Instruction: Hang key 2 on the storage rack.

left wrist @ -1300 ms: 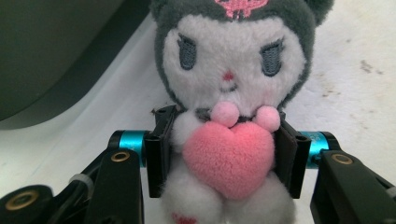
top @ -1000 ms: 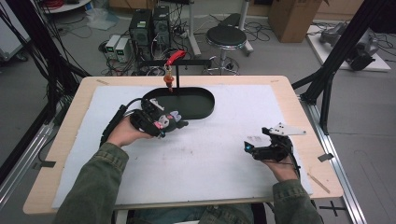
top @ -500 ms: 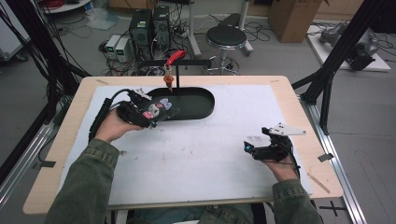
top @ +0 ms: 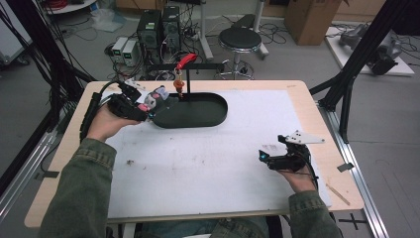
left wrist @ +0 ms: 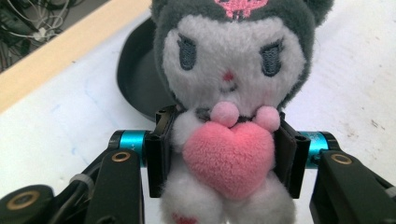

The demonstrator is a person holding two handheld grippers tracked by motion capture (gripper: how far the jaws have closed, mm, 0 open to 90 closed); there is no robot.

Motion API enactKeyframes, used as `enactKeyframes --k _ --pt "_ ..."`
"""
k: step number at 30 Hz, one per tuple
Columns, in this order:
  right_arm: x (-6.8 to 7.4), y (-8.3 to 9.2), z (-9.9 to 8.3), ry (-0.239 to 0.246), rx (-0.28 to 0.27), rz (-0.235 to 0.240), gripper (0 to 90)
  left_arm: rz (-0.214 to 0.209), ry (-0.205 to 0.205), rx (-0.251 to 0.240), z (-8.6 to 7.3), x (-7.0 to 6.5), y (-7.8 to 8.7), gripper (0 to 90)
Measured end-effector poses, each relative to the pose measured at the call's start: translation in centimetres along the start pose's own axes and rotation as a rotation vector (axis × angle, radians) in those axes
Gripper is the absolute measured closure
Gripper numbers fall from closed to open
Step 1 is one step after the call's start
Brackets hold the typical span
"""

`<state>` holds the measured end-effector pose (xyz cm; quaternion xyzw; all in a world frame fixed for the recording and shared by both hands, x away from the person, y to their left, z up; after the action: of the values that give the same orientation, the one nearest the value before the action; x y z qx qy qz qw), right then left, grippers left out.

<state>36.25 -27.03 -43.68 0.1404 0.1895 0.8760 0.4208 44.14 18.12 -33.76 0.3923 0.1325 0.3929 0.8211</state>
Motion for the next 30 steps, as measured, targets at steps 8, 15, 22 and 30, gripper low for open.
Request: enactKeyframes --k 8,15,22,30 --pt "0.0 0.1 0.0 -0.007 0.002 0.001 0.5 0.039 -0.001 0.009 0.9 1.8 1.4 49.9" --pt "0.0 0.0 0.0 -0.007 0.001 0.004 0.6 0.054 -0.013 0.006 1.8 2.6 2.4 50.0" --pt "0.1 0.1 0.0 -0.010 0.006 0.003 0.6 0.076 0.008 -0.002 2.8 3.7 2.7 50.0" --pt "0.0 0.1 0.0 -0.008 0.004 0.002 0.6 0.102 -0.001 0.015 3.6 4.0 2.1 50.0"
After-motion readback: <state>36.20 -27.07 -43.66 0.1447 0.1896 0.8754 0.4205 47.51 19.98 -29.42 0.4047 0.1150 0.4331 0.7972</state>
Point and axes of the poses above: each handheld gripper's, and its own axes: y roughly backward along the jaws, z roughly out of its top, x roughly to its left, the point moved 5 cm from there along -y, roughly forward along the jaws, and after that the axes turned 2 degrees about -y, right-handed, at the moved point
